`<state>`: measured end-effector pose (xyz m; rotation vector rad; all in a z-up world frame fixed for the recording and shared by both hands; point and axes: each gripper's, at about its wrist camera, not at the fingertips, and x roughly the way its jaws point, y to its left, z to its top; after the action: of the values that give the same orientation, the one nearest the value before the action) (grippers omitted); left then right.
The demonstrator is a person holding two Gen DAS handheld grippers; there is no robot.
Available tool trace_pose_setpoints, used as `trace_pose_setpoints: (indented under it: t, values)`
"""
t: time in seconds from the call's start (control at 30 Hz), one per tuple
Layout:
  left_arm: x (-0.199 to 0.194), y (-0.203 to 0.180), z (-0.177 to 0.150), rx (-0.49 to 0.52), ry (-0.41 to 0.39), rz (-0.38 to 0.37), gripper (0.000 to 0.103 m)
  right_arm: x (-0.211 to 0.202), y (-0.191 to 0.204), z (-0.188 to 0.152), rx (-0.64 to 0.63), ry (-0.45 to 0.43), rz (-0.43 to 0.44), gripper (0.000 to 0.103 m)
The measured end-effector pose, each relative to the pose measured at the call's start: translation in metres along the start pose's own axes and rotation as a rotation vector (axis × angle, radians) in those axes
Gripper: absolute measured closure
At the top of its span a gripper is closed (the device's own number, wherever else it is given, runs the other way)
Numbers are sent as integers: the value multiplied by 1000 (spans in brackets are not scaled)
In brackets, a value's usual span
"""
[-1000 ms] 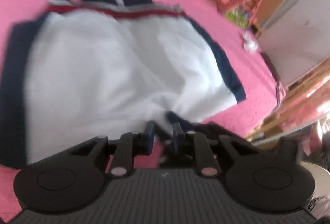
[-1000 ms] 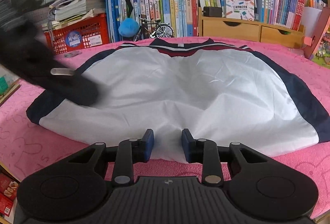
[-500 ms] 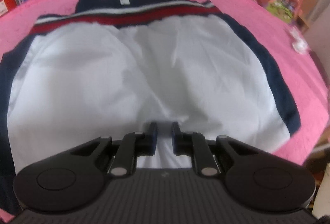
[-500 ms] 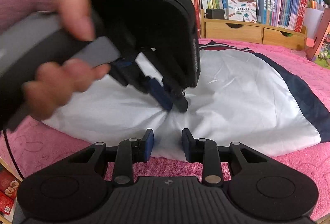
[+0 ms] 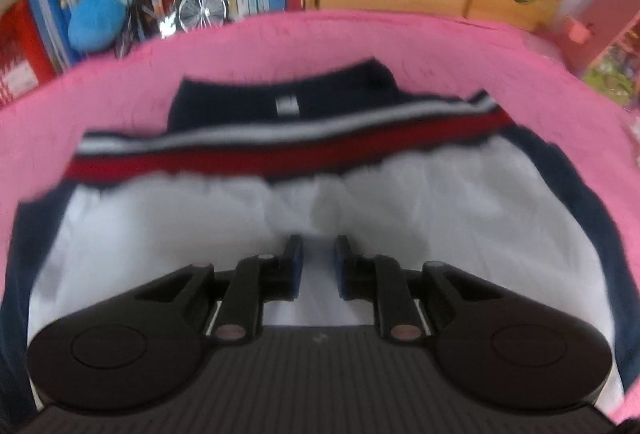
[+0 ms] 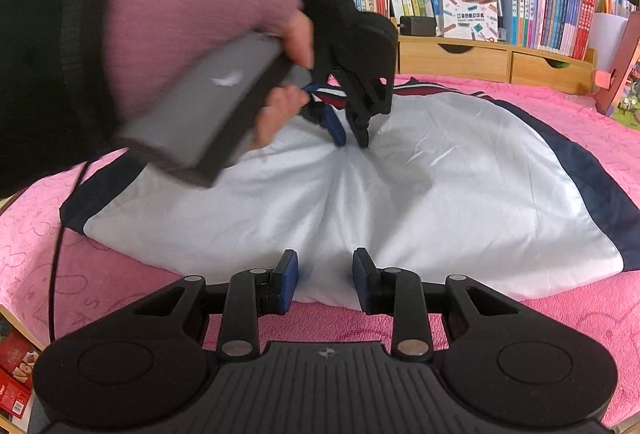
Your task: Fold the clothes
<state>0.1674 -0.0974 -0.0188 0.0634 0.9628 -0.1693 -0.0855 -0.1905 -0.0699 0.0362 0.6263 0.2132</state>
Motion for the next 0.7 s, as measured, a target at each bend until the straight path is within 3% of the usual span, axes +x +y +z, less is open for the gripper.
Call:
trace_pose_setpoints:
  t: [0.23,0.7]
  values:
    - [14,-3,23,-9,-11,32,81,-2,-1,-2,-1,-4,4,72]
    - [12,-7,19,28,-34,44,80,-2,-4,-1,8,-2,10,72]
